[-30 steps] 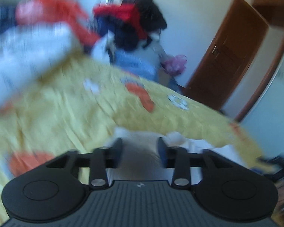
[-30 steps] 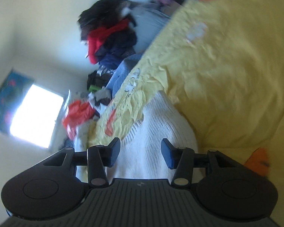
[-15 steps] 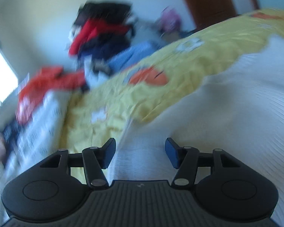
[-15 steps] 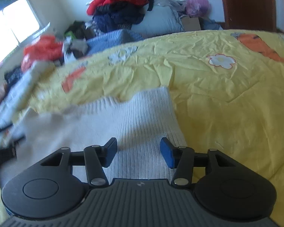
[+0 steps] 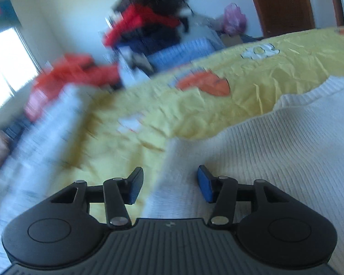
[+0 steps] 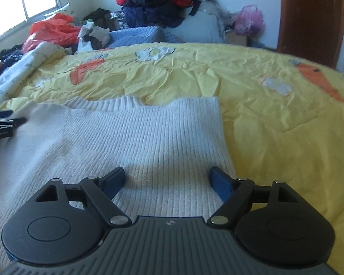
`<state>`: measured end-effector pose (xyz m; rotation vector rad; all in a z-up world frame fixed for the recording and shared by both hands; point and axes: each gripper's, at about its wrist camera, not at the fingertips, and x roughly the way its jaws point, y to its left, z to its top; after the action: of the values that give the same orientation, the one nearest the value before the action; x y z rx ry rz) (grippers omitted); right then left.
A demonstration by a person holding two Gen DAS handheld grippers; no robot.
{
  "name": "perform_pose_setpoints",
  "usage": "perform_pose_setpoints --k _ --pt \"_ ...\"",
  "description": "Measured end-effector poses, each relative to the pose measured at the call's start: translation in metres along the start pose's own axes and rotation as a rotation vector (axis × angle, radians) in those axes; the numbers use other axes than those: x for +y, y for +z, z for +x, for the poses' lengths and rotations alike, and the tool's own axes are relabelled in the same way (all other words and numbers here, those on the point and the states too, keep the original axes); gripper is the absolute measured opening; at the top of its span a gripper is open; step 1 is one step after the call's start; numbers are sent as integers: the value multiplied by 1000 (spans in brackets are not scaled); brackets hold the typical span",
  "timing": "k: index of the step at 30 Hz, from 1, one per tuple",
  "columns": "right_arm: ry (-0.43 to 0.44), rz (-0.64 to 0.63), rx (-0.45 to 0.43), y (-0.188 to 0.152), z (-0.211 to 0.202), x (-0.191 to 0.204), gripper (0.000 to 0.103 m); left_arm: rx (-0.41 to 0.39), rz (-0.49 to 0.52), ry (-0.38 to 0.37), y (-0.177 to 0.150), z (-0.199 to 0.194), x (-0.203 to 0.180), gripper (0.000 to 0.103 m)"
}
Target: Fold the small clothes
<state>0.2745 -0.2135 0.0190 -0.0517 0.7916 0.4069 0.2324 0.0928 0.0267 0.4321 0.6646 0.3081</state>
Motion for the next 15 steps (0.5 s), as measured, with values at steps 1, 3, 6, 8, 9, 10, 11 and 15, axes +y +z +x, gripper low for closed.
perform_pose_setpoints --k 1,3,6,8,9,10,11,15 --pt "-26 8 -26 -1 -10 2 78 -34 3 48 -3 -17 0 52" --pt "-37 104 -105 -11 -40 -2 80 -108 -94 31 -18 -59 15 52" --pt "135 330 -244 -49 -98 -29 89 -136 -377 -96 -60 -113 50 66" --pt "201 467 -270 -83 -123 -47 94 -105 -581 -186 -96 -132 67 69" --pt "216 524 -267 -99 -131 -55 94 -69 -690 -242 -115 -136 74 69" --pt "226 575 -257 -114 -137 -63 92 -25 -809 -304 -134 -137 79 69" --pt "234 630 -238 -129 -140 -70 89 13 -909 -354 -150 -135 82 69" --pt "247 733 -154 -161 -135 -81 84 67 -1124 -455 -181 -128 75 69"
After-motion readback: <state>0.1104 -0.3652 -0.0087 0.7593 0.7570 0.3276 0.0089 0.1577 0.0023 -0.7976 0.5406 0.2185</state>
